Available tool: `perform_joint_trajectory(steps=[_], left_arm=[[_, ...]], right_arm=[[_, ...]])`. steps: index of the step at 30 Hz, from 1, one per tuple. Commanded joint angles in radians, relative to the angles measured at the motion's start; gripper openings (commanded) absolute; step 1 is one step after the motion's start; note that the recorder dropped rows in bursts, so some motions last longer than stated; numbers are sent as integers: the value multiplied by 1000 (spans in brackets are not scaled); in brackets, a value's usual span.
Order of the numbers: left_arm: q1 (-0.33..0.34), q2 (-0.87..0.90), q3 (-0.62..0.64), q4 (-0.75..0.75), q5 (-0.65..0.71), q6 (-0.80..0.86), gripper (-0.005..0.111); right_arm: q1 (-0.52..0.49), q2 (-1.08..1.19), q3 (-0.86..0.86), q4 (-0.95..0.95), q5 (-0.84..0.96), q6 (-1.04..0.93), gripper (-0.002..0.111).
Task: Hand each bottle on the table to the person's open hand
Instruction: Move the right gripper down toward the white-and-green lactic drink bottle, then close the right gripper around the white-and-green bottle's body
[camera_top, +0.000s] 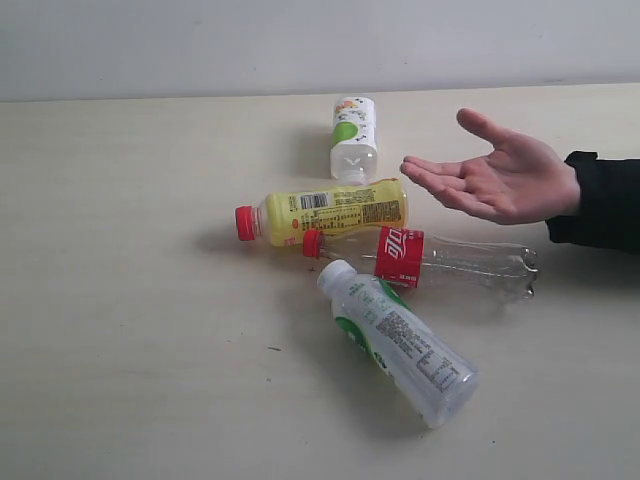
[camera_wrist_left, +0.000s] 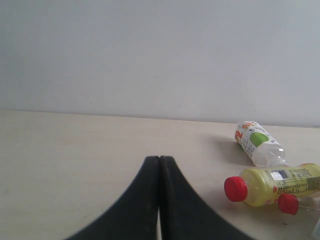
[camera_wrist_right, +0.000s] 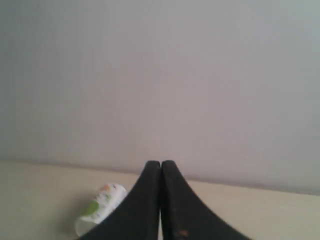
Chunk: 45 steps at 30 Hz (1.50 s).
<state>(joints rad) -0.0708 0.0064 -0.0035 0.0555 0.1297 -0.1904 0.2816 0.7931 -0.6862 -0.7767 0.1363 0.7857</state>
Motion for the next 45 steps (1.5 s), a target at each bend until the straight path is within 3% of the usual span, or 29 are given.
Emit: perform_joint_trajectory(steps=[1, 4, 7, 10, 17, 23, 32, 36, 41, 45], left_arm=[[1, -6, 3, -8, -1, 1, 0], [1, -6, 3, -8, -1, 1, 0], [1, -6, 3, -8, -1, 1, 0], [1, -6, 3, -8, -1, 1, 0], [1, -6, 3, -8, -1, 1, 0], [1, -6, 3, -8, -1, 1, 0], [1, -6, 3, -8, -1, 1, 0], [1, -6, 3, -8, -1, 1, 0], [1, -6, 3, -8, -1, 1, 0], [1, -6, 3, -8, -1, 1, 0]], right_arm=[[71, 215, -145, 25, 335, -268, 0], [98, 323, -249, 173, 545, -456, 0], [103, 469, -379, 455, 792, -779, 0], [103, 546, -419, 636, 926, -991, 9], [103, 651, -424, 963, 1021, -1099, 47], [103, 716, -424, 1229, 1068, -1235, 57], [103, 727, -424, 1262, 1067, -1220, 55], [120, 730, -428, 1297, 1085, -1218, 64], [258, 739, -430, 1231, 1059, -1218, 66], [376, 775, -430, 1009, 995, -1110, 74]])
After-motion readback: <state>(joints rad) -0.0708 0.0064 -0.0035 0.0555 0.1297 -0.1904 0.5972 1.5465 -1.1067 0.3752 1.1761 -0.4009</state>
